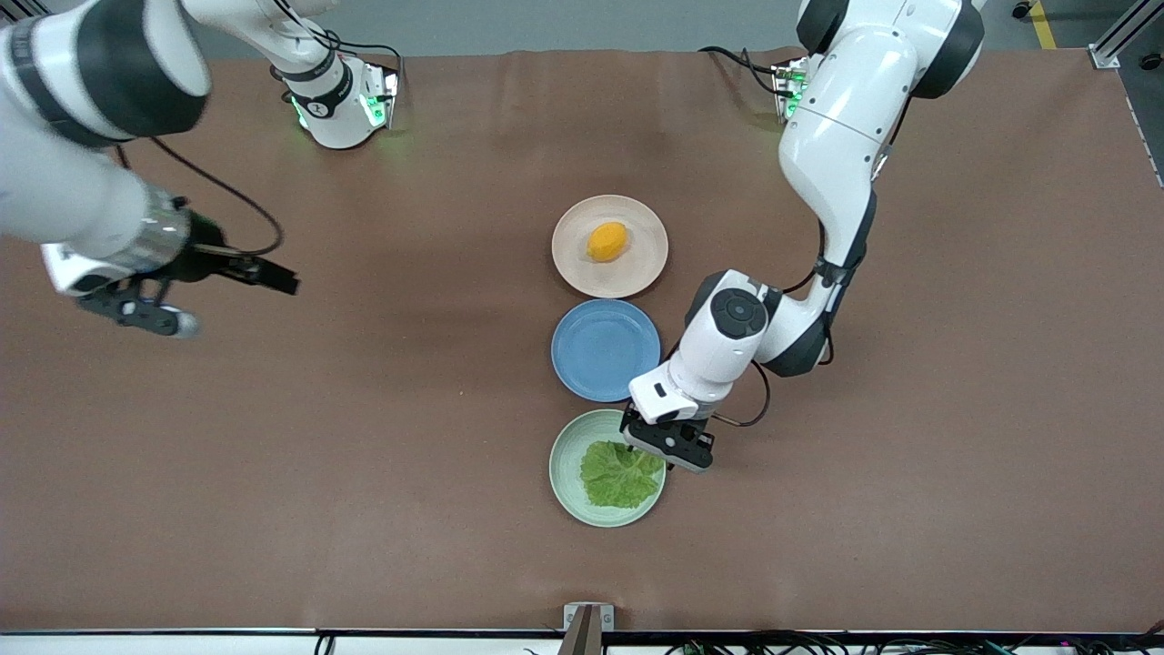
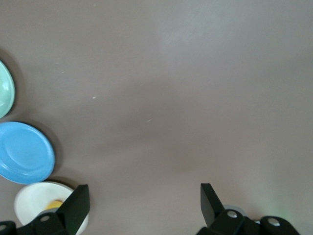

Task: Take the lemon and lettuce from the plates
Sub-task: 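Grasp the lettuce with the left gripper while the right gripper reaches out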

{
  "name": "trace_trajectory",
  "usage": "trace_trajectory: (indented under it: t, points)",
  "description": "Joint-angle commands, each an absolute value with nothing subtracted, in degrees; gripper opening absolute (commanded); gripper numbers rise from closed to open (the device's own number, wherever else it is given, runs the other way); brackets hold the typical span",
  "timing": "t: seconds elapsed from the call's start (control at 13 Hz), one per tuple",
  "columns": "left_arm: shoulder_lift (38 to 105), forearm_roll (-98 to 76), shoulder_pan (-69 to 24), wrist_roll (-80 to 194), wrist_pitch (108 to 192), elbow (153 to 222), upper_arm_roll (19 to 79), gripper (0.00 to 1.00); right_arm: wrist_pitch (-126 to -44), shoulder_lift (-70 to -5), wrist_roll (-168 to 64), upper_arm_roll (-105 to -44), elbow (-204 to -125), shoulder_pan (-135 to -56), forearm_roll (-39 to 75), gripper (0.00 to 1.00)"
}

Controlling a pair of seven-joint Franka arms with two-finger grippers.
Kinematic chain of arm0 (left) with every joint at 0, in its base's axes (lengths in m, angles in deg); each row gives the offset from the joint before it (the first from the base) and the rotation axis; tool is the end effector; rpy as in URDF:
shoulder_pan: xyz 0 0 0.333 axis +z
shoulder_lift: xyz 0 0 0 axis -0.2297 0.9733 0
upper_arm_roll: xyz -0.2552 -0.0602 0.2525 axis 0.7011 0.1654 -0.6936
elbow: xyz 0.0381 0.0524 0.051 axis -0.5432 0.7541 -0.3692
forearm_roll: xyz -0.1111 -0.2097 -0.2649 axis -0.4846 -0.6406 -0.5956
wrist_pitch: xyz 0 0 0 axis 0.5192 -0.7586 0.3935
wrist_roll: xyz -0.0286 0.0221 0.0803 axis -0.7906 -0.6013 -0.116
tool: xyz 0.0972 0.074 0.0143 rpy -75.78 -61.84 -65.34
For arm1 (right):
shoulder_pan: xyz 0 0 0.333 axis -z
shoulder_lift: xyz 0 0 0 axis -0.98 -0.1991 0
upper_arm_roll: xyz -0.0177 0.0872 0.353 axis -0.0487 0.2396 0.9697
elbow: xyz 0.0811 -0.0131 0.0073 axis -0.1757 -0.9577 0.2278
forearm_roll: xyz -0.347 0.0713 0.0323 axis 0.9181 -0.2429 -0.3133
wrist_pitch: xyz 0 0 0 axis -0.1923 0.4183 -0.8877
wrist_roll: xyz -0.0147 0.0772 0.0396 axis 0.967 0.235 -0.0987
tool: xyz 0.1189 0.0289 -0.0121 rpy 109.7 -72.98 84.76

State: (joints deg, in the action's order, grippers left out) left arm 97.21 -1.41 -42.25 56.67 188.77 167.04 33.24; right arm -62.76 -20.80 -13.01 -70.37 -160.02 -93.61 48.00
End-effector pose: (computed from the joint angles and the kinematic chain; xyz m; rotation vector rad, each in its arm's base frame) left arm 0.6759 -0.4006 0.2654 2.8466 -0.6209 0.6175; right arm 0.5322 0.1435 0.5697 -3.0159 0.5725 0.2581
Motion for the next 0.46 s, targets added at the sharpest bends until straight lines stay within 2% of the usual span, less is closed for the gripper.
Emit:
trace_trajectory:
  t: [0.0,0.15,0.38]
  points:
    - [98.6,-0.7,-42.8,56.4,189.4,165.2,32.2,0.61,-68.3,-20.0,1.7,-70.9,-165.0,-102.7,47.6,1.0]
    - [99.4,-0.7,-43.4,56.4,190.8,165.1,32.0,0.49,-74.1,-20.5,12.7,-70.9,-167.7,-109.9,47.6,1.0]
    - [101.7,-0.7,-44.8,56.4,191.7,162.8,30.7,0.51,-81.8,-26.0,27.4,-70.9,-167.6,-119.7,47.9,1.0]
